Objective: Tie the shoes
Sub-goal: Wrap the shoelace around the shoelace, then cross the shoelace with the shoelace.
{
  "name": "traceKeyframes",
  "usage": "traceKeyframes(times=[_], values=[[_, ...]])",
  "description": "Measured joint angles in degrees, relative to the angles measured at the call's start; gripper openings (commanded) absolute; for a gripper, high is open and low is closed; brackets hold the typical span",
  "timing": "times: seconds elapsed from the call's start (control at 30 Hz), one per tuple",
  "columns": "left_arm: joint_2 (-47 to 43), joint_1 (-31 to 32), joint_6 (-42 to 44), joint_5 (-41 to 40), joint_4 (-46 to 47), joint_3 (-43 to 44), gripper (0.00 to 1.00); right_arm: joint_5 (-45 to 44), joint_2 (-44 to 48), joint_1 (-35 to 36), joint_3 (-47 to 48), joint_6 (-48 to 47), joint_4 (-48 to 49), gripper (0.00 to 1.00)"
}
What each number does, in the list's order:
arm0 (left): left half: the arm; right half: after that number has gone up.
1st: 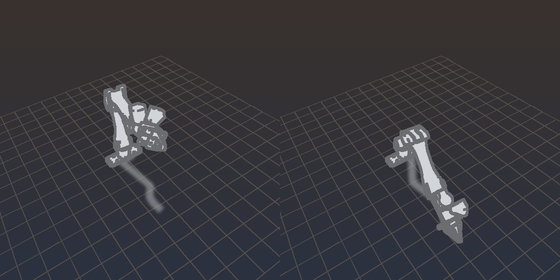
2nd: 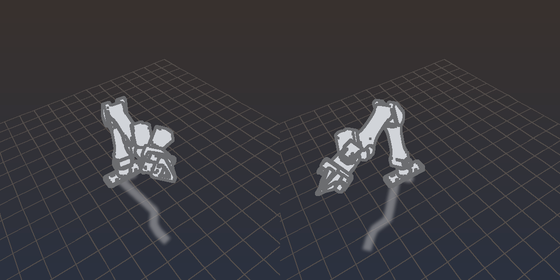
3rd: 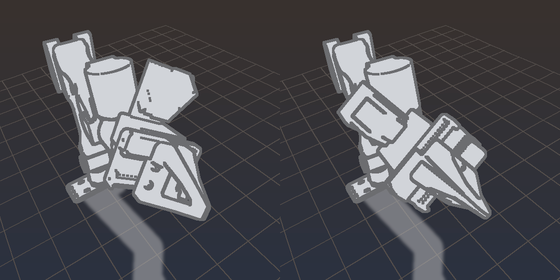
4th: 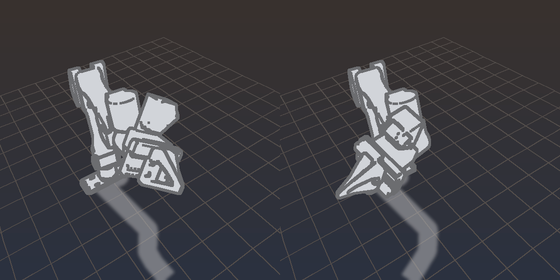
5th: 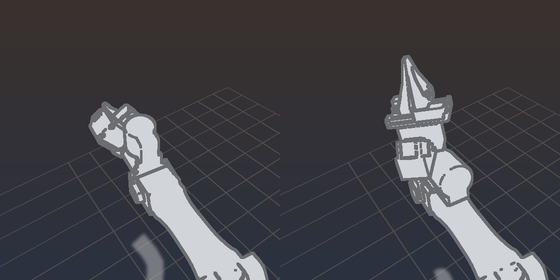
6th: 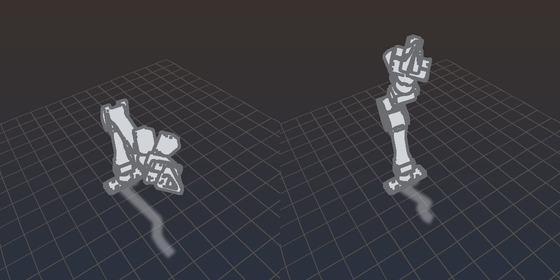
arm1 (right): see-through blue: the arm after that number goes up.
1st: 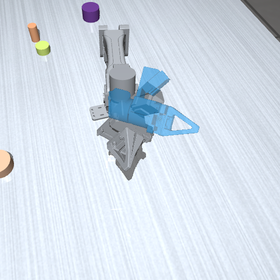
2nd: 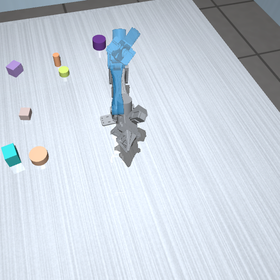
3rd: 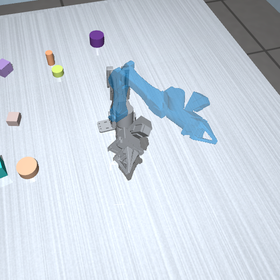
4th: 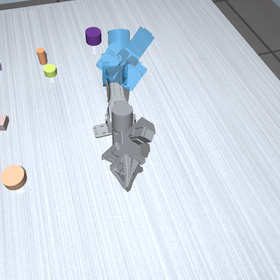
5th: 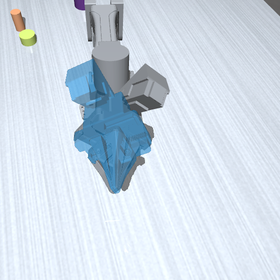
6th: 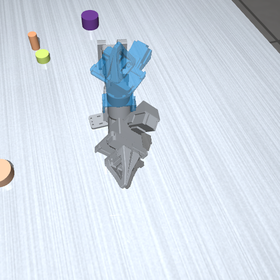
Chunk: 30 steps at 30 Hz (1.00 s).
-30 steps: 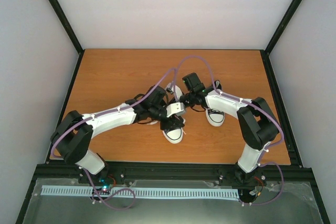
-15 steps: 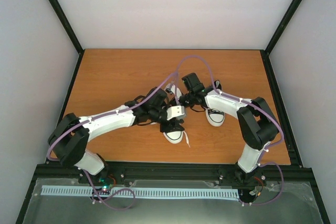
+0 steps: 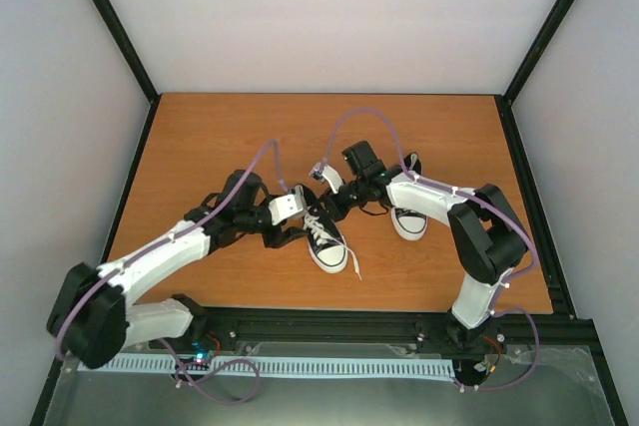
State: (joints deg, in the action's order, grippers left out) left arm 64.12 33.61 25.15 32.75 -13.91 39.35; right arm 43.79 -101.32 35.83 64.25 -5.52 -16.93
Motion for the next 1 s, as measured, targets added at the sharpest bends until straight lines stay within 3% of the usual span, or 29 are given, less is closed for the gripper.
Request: traceKeyframes(times=[0.07, 0.13, 0.37, 0.57, 0.73, 0.93, 1.0], values=[[4.13, -1.55, 1.14, -2.10, 0.17, -1.05, 0.78, 0.04, 0.00, 0.00, 0.00, 0.26, -0.02, 0.03], [7.02, -2.36, 2.64, -3.56, 1.05, -1.99, 0.82, 0.15, 0.00, 0.00, 0.00, 0.46, 0.00, 0.03], [12.44, -2.73, 6.75, -8.59, 8.37, -2.67, 0.83, 0.37, -0.17, 0.00, 0.63, 1.07, 0.09, 0.03], [18.01, -2.75, 10.67, -9.33, 8.72, 0.92, 0.76, 0.61, -0.92, 0.24, 0.96, 2.10, 0.85, 0.03], [18.71, -2.75, 12.94, -8.94, 8.41, 2.36, 0.61, 0.79, -1.27, 0.24, 0.96, 2.58, 1.29, 0.03], [19.98, -2.43, 15.13, -8.44, 8.20, 3.26, 0.54, 0.81, -1.27, 0.26, 0.96, 3.06, 1.36, 0.03], [20.44, -2.21, 15.76, -8.31, 8.04, 3.48, 0.46, 0.81, -1.29, 0.26, 1.01, 3.08, 1.36, 0.05]])
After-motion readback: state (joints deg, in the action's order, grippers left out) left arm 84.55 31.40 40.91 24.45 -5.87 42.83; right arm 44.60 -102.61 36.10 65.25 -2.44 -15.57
